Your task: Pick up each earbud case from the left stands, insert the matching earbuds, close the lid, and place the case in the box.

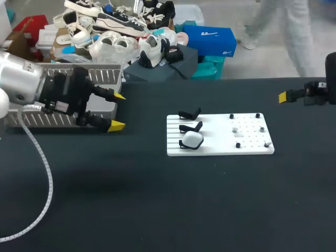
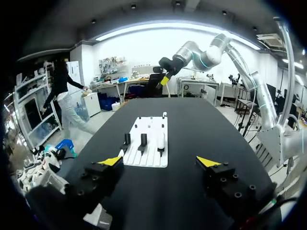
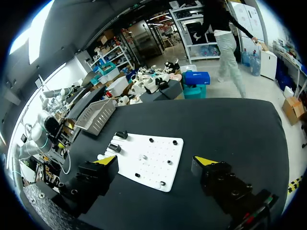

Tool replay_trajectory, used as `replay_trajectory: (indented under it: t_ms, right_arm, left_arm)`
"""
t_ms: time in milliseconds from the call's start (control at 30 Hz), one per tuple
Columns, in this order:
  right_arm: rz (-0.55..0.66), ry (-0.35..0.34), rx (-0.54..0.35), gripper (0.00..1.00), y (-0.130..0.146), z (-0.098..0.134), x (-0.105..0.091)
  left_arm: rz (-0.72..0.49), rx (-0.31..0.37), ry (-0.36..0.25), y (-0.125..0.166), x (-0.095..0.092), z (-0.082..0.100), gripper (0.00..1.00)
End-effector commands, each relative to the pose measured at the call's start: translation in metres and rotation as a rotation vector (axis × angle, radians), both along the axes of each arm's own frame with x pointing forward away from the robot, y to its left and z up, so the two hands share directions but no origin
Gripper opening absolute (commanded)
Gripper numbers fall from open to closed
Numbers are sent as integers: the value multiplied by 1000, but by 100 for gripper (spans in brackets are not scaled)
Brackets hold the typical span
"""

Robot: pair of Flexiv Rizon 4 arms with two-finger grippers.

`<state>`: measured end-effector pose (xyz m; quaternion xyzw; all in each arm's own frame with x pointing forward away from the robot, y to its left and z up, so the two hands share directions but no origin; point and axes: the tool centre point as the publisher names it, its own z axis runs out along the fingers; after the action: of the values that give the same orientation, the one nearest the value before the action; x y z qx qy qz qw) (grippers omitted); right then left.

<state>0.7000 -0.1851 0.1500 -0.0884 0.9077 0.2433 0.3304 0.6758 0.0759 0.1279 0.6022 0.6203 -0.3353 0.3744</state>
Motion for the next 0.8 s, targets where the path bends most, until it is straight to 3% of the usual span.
replay_trajectory:
  t_ms: [33, 333, 733, 767, 800]
  right_arm:
    - [0, 0, 0, 100, 0, 0, 0]
    - [0, 0, 0, 100, 0, 0, 0]
    - [0, 0, 0, 100, 0, 0, 0]
    - [0, 0, 0, 100, 0, 0, 0]
    - [0, 0, 0, 100, 0, 0, 0]
  left_arm:
    - [-50, 17, 42, -18, 6, -20, 100]
    - [-38, 11, 80, -49, -9, -46, 100]
    - [-5, -43, 41, -75, -11, -69, 97]
    - [-5, -47, 40, -80, -10, -71, 64]
    - [-2, -53, 43, -83, -10, -71, 52]
